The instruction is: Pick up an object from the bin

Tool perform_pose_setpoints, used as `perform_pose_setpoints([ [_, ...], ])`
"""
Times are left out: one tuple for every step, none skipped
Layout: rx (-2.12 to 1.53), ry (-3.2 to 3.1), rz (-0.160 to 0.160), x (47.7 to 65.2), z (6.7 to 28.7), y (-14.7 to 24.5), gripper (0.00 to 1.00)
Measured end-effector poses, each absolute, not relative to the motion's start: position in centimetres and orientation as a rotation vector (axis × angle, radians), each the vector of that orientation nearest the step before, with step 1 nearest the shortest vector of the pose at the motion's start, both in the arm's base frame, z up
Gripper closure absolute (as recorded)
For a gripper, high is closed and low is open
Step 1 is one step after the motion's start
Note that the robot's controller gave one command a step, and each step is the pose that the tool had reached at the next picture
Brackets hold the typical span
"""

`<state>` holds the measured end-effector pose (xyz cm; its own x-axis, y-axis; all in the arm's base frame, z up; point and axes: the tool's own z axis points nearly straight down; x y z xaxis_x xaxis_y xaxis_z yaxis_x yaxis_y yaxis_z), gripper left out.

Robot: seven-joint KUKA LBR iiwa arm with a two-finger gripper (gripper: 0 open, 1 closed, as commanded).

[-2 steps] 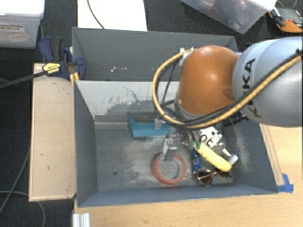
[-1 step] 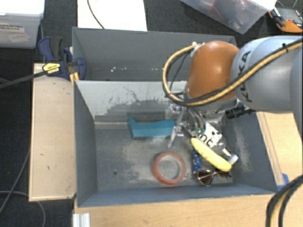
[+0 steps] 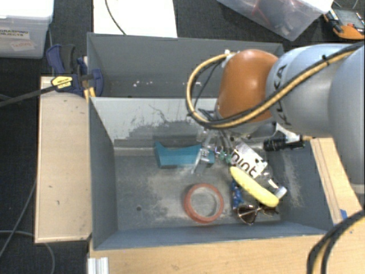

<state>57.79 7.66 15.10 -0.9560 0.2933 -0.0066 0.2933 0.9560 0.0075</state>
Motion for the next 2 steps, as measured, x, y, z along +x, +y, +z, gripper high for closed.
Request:
perform_pose_setpoints([
  [0.083, 3.138, 0.004, 58.7, 11.1, 9.7, 0.0],
  [0.451, 3.099, 0.012, 58.1, 7.0, 11.5, 0.0],
])
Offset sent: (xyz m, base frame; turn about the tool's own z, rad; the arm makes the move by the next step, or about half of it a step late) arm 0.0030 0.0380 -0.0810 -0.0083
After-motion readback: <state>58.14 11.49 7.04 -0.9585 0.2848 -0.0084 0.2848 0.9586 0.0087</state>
